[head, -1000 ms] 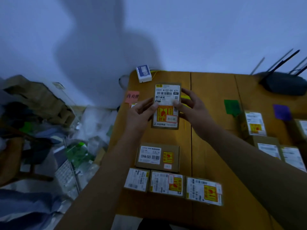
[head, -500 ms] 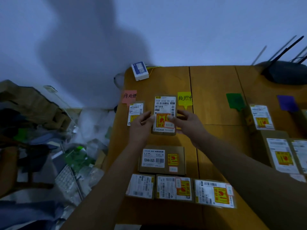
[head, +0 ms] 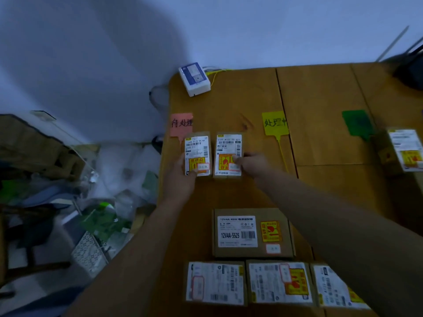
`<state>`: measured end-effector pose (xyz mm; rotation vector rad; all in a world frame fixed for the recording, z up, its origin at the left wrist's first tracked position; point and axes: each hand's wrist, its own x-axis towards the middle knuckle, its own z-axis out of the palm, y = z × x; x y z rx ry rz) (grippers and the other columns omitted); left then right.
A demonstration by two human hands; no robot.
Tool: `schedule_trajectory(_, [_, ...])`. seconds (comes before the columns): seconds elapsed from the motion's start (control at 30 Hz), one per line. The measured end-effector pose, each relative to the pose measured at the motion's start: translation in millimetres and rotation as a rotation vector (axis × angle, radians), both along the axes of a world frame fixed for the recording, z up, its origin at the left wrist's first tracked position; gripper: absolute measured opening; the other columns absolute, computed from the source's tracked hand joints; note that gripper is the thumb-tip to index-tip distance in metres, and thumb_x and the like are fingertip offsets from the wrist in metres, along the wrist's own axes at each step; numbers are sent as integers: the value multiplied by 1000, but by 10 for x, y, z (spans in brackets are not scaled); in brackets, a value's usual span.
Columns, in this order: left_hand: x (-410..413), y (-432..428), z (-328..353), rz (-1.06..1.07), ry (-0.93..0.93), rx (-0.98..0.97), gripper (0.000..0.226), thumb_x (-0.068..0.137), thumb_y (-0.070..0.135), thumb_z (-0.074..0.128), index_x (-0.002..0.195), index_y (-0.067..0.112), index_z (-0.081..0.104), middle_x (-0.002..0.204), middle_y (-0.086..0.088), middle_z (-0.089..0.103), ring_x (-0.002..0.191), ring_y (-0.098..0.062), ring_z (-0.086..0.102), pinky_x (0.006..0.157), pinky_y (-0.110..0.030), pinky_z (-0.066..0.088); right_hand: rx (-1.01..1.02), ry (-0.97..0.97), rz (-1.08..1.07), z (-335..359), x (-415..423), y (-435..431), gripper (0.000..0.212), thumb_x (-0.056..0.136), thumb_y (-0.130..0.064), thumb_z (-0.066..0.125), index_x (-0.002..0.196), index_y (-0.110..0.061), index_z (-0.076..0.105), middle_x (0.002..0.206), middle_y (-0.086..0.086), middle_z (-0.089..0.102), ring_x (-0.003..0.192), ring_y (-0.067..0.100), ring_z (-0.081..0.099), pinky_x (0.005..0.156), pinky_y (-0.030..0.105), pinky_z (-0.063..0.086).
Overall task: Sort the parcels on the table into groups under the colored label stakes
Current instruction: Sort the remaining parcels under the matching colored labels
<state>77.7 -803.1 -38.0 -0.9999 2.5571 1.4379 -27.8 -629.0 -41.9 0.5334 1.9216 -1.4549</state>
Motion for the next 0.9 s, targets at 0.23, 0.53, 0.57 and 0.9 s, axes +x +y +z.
schedule_trajectory(0.23, [2,-67,-195,-29,-26,25,59,101,17,58,156,31,40,154,3,50,139,-19,49,102,-25,36,62,81,82,-114,7,-19,43,95,-36,72,130,-11,69,124,12,74,110,31,71,100,51,57])
schedule_trajectory(0.53, [541,217,60,218,-209,-53,28,95,27,64,121,19,59,127,-7,59,95,-15,58,78,-26,43,397,260,184,264,595,871,62,94,-35,72,150,-21,51,138,6,60,124,28,60,103,48,52])
schedule_trajectory(0.57, [620,264,21,125,-302,5,26,97,34,63,120,22,60,119,-3,63,86,-11,57,72,-27,44,454,269,207,266,693,1005,60,92,-36,73,147,-21,54,134,7,63,121,27,61,102,48,52])
schedule_trajectory(0.9, [933,847,-43,4,-423,263,49,83,44,69,125,21,68,110,-2,75,99,-27,72,94,-50,58,350,89,278,58,1376,1529,54,96,-40,71,141,-17,56,126,9,70,108,30,70,93,45,59])
